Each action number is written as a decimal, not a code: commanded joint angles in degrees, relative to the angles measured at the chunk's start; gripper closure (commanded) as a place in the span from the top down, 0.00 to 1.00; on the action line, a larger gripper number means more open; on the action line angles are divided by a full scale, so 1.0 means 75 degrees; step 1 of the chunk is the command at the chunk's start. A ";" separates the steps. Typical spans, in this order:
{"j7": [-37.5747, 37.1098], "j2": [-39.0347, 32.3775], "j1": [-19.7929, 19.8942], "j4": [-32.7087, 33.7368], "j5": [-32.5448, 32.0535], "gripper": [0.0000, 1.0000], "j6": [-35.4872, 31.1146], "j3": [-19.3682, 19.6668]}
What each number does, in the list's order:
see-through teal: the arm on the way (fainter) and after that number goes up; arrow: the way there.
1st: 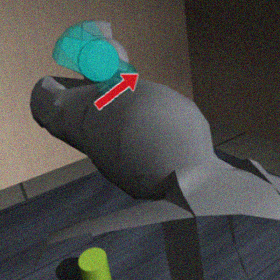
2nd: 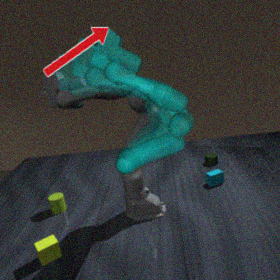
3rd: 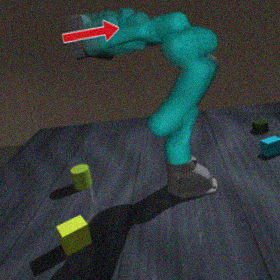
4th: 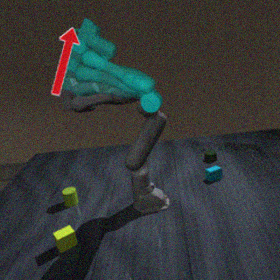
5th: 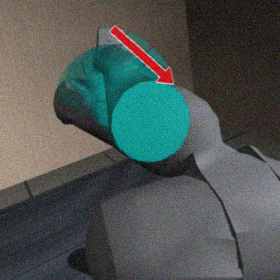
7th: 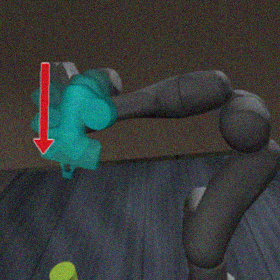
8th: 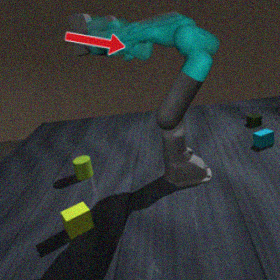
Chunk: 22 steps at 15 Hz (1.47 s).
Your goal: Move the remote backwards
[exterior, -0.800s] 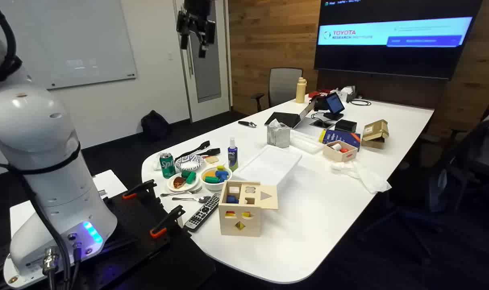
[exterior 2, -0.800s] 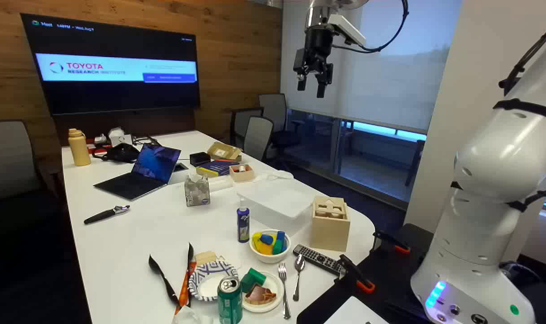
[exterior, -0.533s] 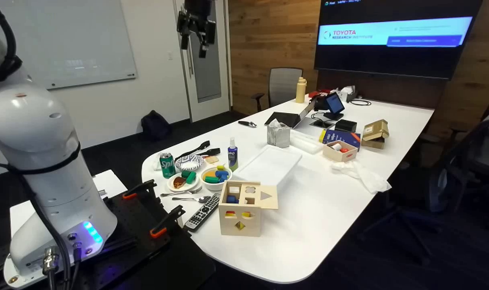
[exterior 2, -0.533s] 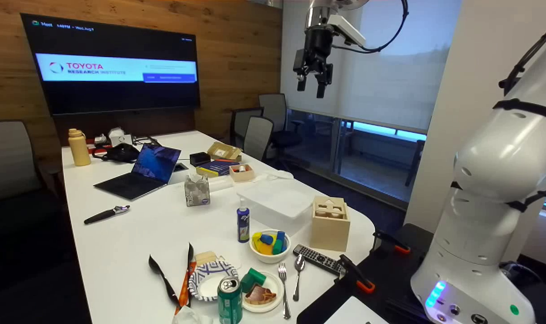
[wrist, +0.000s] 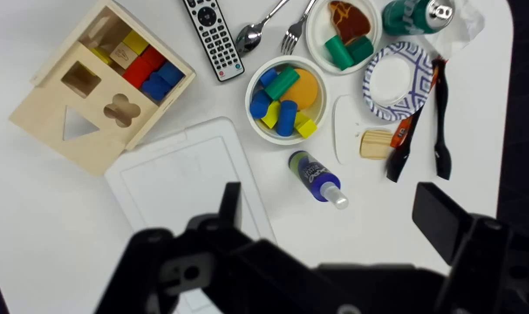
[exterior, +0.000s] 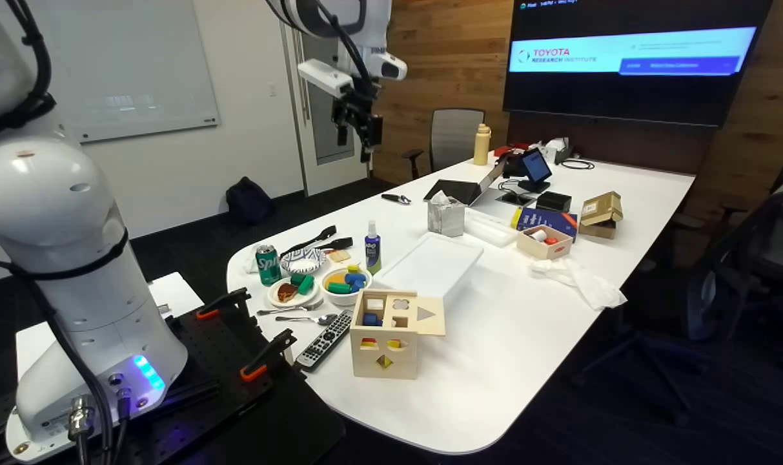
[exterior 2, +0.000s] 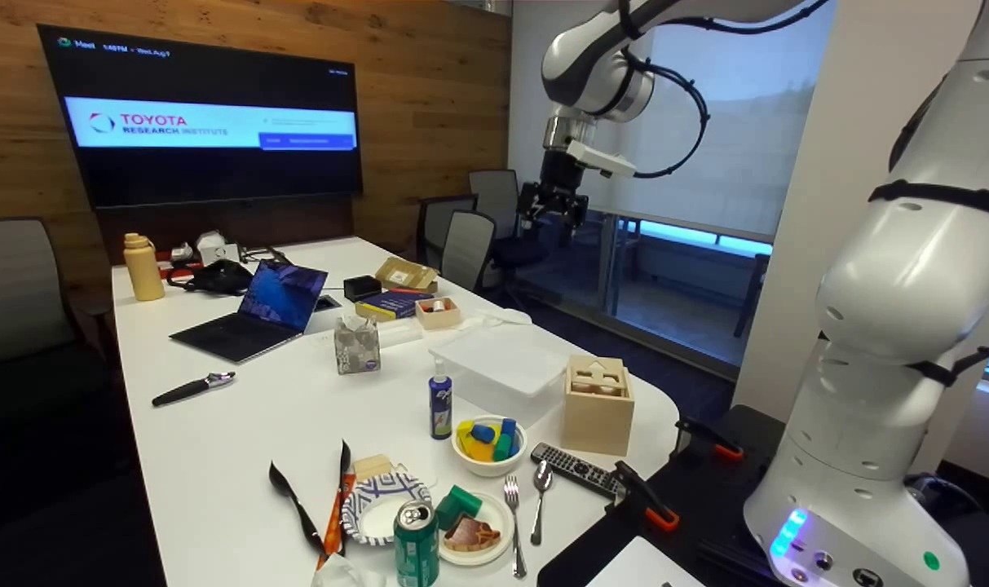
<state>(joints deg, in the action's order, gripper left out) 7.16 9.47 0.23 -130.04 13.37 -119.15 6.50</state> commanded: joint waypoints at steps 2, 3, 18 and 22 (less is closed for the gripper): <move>0.0724 -0.1291 0.0217 -0.0501 0.0932 1.00 -0.1332 0.0053; 0.0851 -0.1455 0.0274 -0.0658 0.1156 1.00 -0.1469 0.0016; 0.0623 -0.1679 0.0066 -0.3554 0.6321 1.00 -0.5002 -0.0726; 0.0098 -0.2096 -0.0194 -0.3433 0.7429 1.00 -0.5968 -0.1108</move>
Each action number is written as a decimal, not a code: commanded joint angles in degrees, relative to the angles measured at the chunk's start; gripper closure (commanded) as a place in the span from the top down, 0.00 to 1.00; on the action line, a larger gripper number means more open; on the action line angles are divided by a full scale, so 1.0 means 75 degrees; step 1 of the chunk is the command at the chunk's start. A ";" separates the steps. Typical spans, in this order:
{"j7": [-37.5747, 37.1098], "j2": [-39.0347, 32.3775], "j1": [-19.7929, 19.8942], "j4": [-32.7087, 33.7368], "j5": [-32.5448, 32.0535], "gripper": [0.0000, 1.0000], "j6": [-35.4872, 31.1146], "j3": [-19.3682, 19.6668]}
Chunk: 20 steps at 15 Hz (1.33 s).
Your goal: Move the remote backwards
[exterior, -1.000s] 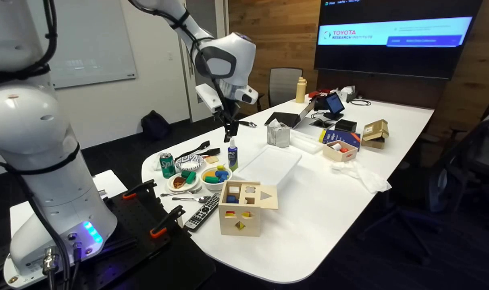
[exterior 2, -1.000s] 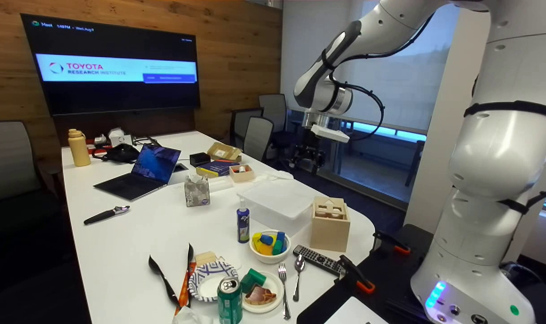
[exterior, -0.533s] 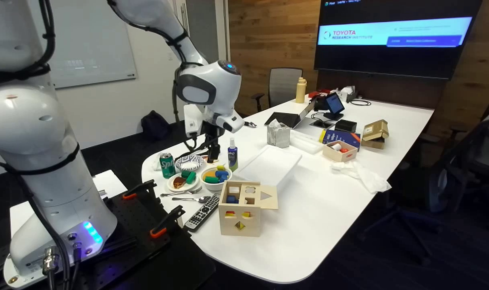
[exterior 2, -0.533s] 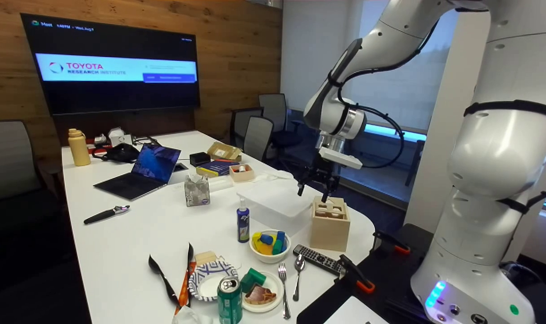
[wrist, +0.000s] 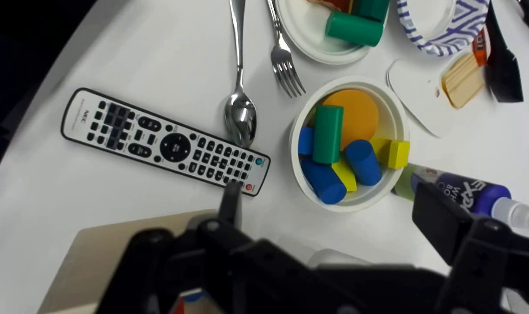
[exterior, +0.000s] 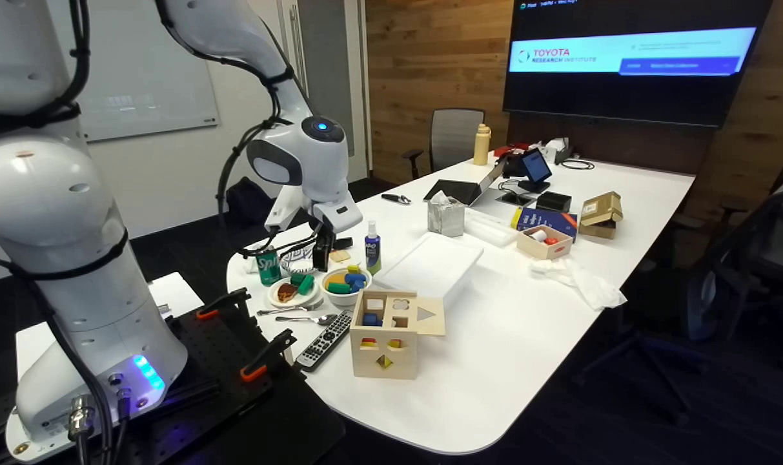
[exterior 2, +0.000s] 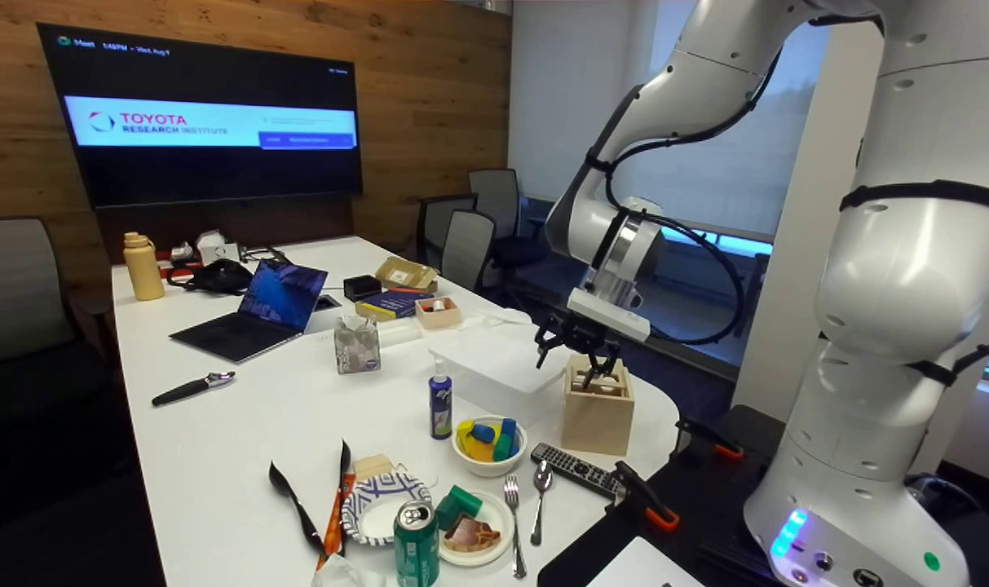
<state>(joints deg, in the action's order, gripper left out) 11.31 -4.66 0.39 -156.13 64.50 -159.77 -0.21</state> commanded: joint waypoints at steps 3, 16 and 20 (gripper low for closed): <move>-0.1133 -0.0613 -0.0310 0.0176 0.0789 1.00 -0.0681 -0.0319; -0.2761 -0.2170 -0.0204 0.0894 0.0920 0.51 -0.1117 -0.0293; -0.2613 -0.2371 -0.0135 0.0922 0.1709 0.20 -0.1248 -0.0359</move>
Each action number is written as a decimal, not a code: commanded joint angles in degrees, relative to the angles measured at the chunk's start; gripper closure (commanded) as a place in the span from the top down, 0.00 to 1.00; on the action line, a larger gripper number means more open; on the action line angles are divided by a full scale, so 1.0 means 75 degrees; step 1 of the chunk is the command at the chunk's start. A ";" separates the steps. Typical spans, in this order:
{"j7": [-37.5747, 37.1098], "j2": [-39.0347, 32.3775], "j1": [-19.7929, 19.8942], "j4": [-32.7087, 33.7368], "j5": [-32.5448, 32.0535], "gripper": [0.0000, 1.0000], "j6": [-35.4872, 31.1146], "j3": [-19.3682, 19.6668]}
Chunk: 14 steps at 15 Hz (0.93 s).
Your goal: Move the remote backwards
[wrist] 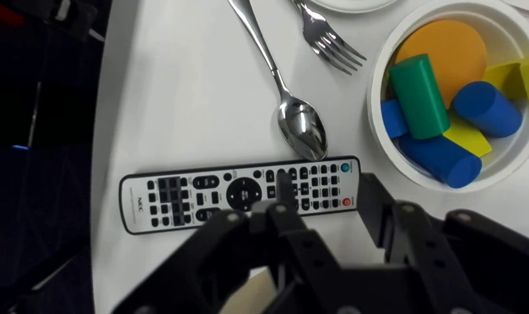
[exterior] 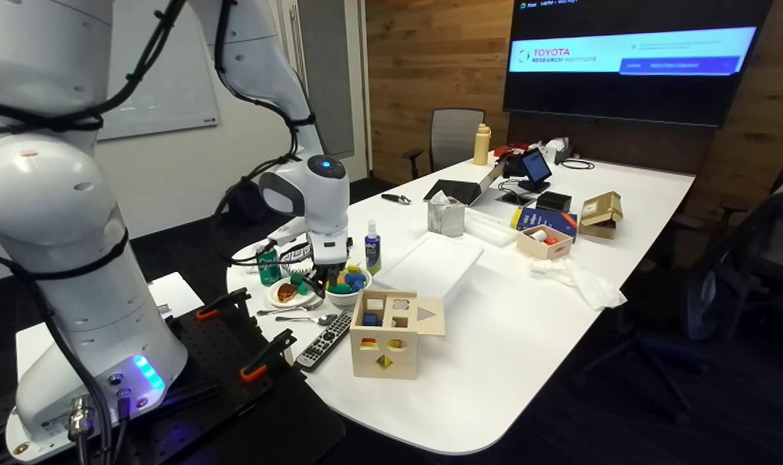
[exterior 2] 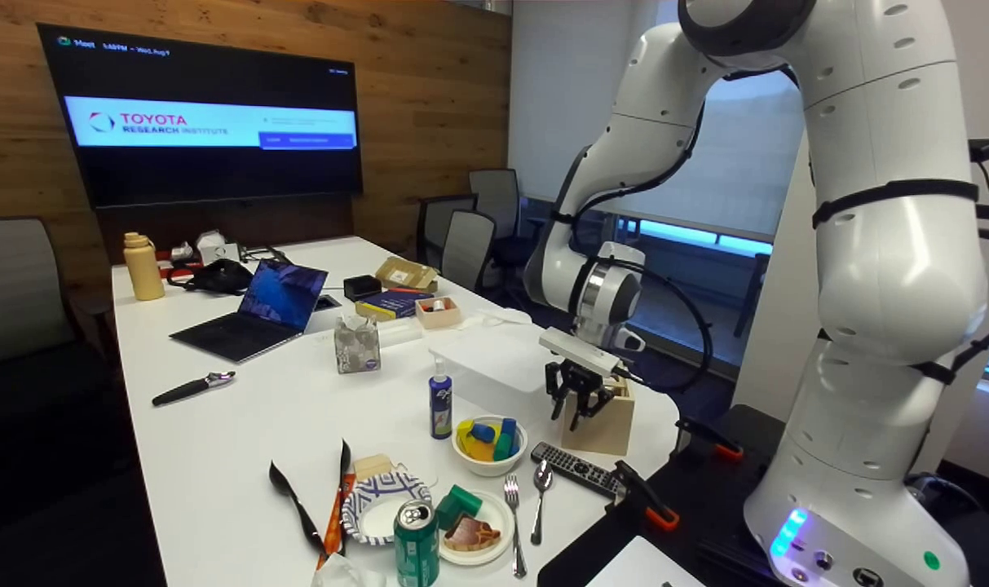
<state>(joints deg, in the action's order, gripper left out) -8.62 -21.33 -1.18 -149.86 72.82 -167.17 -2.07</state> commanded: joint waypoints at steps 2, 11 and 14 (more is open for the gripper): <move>-0.0032 -0.0365 0.0041 0.0170 0.0830 0.05 -0.0309 -0.0061; -0.0893 -0.1423 -0.0115 0.0713 0.0375 0.00 -0.0188 0.0197; -0.1258 -0.1685 -0.0143 0.0870 0.0136 0.00 -0.0118 0.0305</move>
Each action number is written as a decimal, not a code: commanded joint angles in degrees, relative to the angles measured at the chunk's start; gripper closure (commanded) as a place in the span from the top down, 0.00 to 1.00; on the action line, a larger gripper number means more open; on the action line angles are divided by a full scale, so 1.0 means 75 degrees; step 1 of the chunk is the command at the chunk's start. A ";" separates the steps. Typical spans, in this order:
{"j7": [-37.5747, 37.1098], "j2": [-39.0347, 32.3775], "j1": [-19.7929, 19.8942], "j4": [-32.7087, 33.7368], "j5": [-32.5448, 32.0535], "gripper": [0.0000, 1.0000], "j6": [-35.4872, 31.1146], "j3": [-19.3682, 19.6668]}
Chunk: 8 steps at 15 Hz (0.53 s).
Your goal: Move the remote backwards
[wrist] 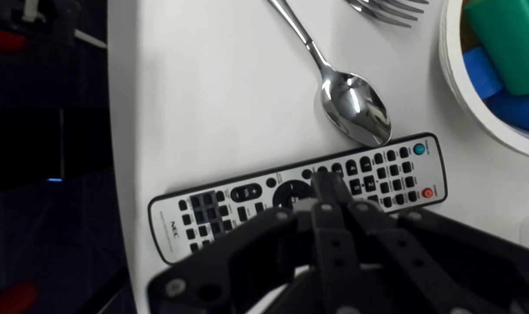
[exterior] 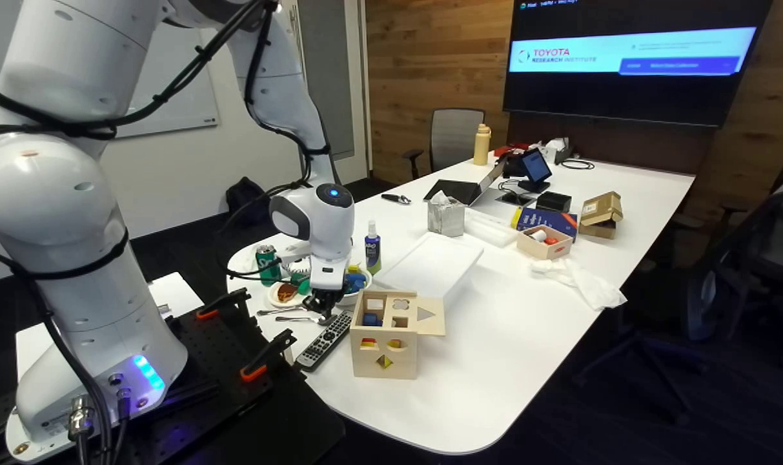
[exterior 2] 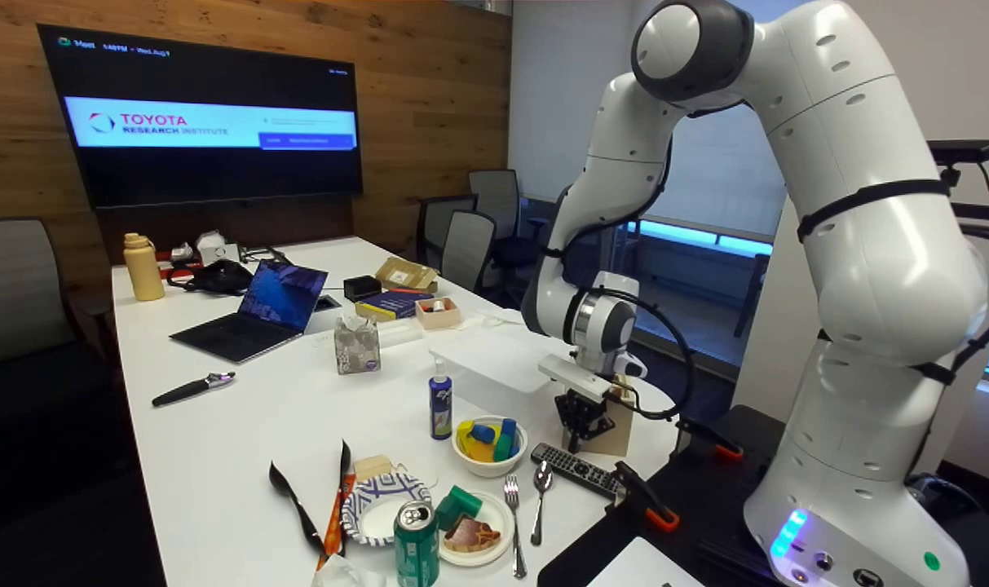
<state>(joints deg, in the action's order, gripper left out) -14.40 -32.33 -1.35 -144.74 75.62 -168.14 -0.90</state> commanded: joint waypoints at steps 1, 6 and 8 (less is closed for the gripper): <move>-0.0581 -0.0276 -0.0104 0.0226 -0.0304 0.00 0.0057 0.0170; -0.0986 -0.0532 -0.0163 0.0374 -0.0490 0.00 0.0198 0.0329; -0.1080 -0.0640 -0.0135 0.0469 -0.0626 0.00 0.0340 0.0372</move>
<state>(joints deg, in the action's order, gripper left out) -19.55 -36.30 -1.44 -142.35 72.80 -167.70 0.51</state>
